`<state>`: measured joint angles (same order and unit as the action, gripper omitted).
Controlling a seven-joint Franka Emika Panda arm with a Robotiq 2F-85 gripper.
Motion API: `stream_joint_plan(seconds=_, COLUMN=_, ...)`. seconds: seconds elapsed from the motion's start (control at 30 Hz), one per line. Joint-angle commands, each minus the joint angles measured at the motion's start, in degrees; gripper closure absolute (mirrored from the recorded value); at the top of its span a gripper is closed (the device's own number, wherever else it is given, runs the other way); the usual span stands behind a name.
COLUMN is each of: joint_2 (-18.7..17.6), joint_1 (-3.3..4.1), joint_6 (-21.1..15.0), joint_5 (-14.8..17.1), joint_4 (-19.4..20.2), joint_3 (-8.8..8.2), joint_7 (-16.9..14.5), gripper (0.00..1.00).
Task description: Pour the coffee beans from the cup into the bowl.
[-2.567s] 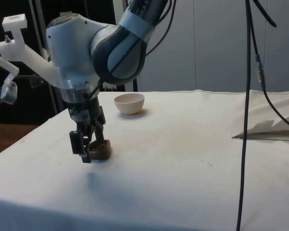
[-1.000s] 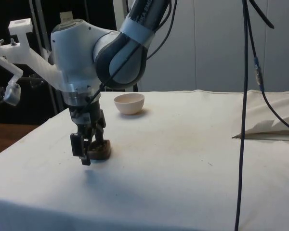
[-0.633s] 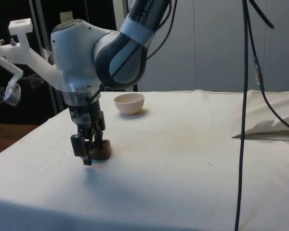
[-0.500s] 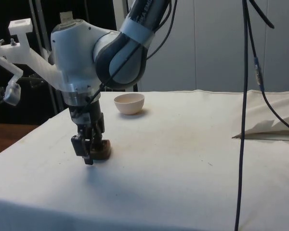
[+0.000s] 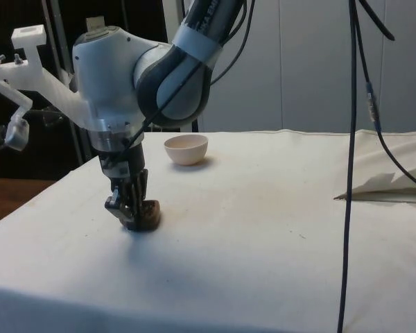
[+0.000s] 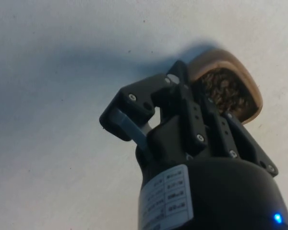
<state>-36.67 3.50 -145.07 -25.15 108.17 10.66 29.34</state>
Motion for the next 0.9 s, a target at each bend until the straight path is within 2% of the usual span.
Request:
stream_joint_plan(seconds=0.0, joint_2=-0.1, joint_1=0.00, joint_6=-0.2, joint_5=-0.1, joint_4=0.1, joint_3=-0.06, joint_7=0.1, gripper=0.99)
stream_joint_plan(seconds=0.57, joint_2=-0.1, joint_1=0.00, joint_6=0.0, joint_5=0.1, joint_4=0.0, joint_3=0.00, joint_7=0.0, gripper=0.99)
stream_joint_plan(seconds=0.73, joint_2=0.1, joint_1=-0.29, joint_6=-0.2, joint_5=0.2, joint_4=0.1, joint_3=0.17, joint_7=-0.2, gripper=0.99)
stream_joint_plan(seconds=0.77, joint_2=0.0, joint_1=0.00, joint_6=0.0, joint_5=0.0, joint_4=0.0, joint_3=0.00, joint_7=0.0, gripper=0.99)
stream_joint_plan(seconds=0.8, joint_2=0.2, joint_1=-0.34, joint_6=-0.2, joint_5=0.3, joint_4=0.1, joint_3=0.23, joint_7=-0.3, gripper=0.99)
stream_joint_plan(seconds=0.87, joint_2=0.3, joint_1=-0.57, joint_6=-0.3, joint_5=0.3, joint_4=0.2, joint_3=0.34, joint_7=-0.4, gripper=0.99)
